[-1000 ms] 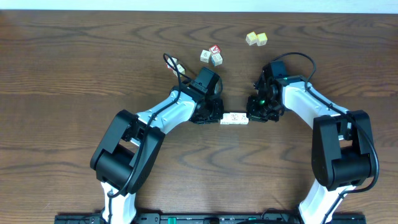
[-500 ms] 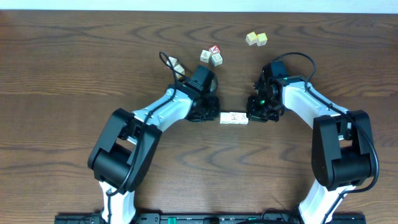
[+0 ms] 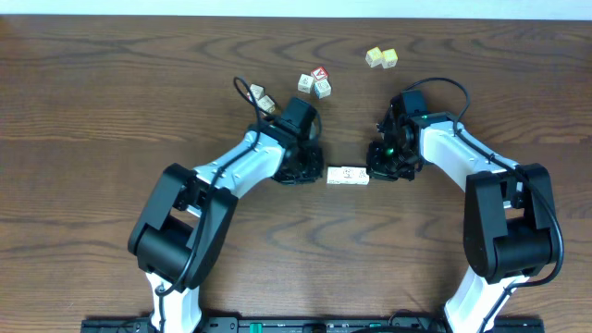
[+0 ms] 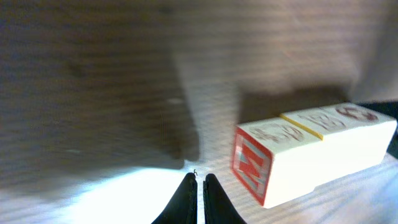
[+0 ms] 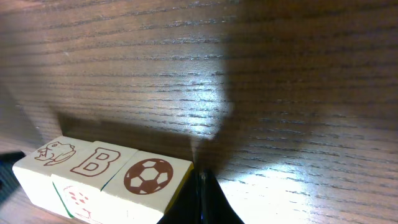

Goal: Lift 3 blocks

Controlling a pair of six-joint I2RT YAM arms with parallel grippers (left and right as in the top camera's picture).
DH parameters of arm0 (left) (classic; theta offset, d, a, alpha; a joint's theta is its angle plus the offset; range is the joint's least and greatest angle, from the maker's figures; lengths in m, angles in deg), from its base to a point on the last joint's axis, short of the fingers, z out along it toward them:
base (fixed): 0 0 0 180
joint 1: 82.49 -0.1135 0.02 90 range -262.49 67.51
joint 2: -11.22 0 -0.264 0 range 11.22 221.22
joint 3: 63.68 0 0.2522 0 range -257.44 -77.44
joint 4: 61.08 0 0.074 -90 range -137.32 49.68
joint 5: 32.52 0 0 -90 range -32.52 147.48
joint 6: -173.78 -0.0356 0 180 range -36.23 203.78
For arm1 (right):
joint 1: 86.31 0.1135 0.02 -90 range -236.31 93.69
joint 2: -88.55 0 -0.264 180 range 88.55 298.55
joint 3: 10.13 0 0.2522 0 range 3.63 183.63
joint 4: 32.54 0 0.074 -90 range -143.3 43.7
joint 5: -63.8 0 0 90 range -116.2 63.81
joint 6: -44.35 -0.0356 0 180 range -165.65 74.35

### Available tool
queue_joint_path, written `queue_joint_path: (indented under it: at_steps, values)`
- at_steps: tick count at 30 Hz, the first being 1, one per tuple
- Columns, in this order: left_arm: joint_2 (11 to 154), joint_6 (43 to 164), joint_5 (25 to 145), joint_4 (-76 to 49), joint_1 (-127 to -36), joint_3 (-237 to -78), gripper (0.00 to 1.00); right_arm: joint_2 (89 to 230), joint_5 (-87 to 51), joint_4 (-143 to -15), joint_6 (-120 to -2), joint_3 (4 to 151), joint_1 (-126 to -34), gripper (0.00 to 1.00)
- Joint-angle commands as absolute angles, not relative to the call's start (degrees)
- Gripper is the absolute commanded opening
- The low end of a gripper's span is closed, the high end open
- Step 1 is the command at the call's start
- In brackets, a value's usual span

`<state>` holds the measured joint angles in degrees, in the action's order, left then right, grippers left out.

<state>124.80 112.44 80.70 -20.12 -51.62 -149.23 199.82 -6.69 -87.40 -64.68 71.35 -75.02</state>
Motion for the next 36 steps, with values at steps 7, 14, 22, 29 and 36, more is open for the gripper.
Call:
queue_joint_path:
  at_steps: [7, 14, 22, 29, 36]
  values:
    - [123.4, 112.2, 80.59, -22.19, -50.24, -149.01, 0.07, 199.99, -6.16, -87.4, -64.43, 70.96, -74.41, 0.01]
    - [123.4, 112.13, 81.42, -22.43, -50.26, -149.01, 0.07, 199.99, -6.14, -87.38, -64.43, 70.96, -73.62, 0.01]
    - [123.4, 111.89, 83.89, -24.07, -50.26, -149.01, 0.07, 199.97, -4.52, -87.36, -64.43, 71.02, -73.51, 0.01]
    - [123.4, 111.89, 84.05, -24.05, -50.26, -149.01, 0.07, 199.77, -4.44, -87.38, -64.22, 71.07, -73.51, 0.01]
    - [123.38, 111.89, 86.19, -23.87, -50.26, -149.01, 0.07, 199.75, -3.37, -87.36, -64.06, 71.13, -73.51, 0.01]
